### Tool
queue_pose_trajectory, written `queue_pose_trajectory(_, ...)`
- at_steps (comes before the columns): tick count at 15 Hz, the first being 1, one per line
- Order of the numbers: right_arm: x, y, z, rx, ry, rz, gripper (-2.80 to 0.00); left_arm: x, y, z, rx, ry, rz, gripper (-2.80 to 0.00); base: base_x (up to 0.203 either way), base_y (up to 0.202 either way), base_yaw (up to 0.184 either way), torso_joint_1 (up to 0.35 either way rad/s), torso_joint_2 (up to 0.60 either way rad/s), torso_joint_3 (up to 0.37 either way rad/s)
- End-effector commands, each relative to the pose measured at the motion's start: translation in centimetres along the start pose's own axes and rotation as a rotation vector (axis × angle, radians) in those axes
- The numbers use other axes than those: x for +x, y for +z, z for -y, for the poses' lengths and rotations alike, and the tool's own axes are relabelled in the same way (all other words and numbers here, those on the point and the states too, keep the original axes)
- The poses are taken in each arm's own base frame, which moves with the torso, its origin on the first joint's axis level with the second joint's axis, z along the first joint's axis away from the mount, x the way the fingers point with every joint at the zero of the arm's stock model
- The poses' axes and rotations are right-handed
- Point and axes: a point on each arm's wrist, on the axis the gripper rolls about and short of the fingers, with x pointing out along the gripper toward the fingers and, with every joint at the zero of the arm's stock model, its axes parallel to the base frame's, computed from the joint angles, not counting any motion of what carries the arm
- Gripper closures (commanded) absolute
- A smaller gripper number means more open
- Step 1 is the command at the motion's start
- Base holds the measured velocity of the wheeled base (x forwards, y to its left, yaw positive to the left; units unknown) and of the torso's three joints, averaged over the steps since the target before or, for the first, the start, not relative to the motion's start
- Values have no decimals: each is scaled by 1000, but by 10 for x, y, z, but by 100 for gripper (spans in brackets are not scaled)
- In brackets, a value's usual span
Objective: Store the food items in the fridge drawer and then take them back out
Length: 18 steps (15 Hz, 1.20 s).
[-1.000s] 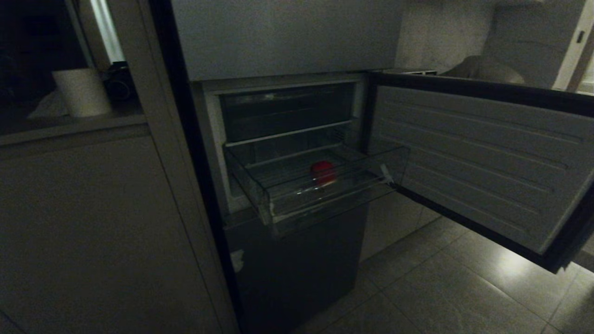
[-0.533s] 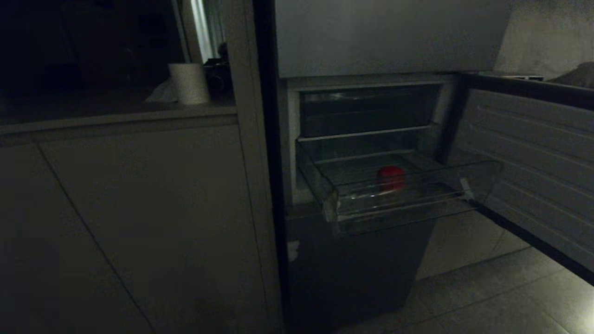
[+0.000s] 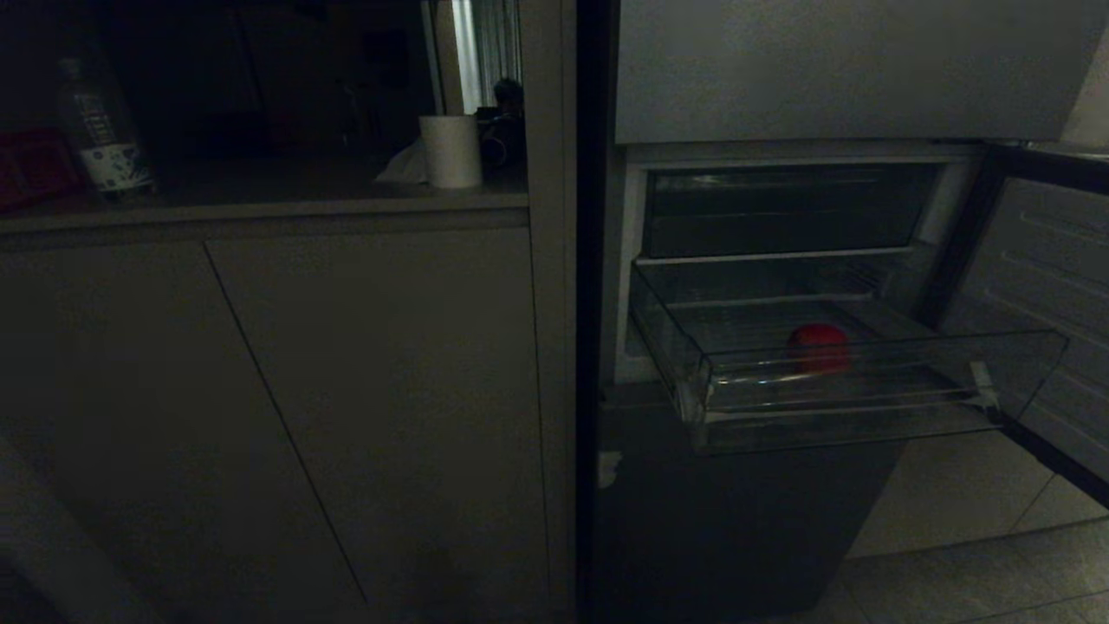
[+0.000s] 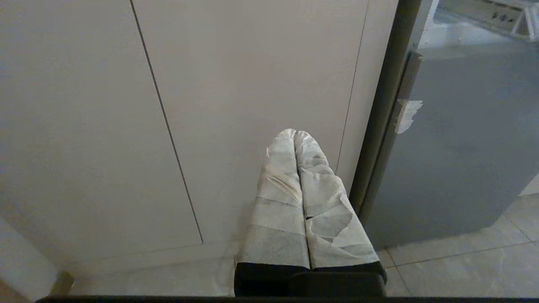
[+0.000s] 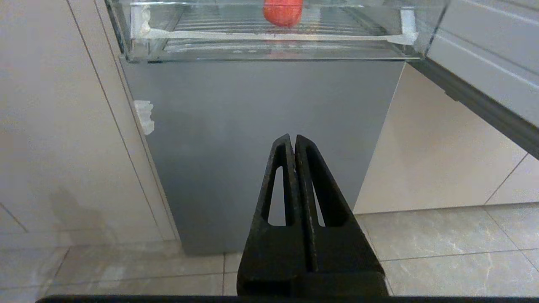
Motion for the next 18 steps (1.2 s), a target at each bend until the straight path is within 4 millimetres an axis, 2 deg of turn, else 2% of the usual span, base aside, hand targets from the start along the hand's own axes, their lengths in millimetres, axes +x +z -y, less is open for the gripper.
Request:
queue_pose_trajectory(1,0,0,0,-4,3,0,0,0,0,0,0,1,0,0,0,0,0,0,0,0)
queue_pose_trajectory(15,0,0,0,-51,12,2,0,0,0,0,0,1,0,0,0,0,0,0,0,0)
queue_pose_trajectory(18,0,1,0,-10,3,3,0,0,0,0,0,1,0,0,0,0,0,0,0,0)
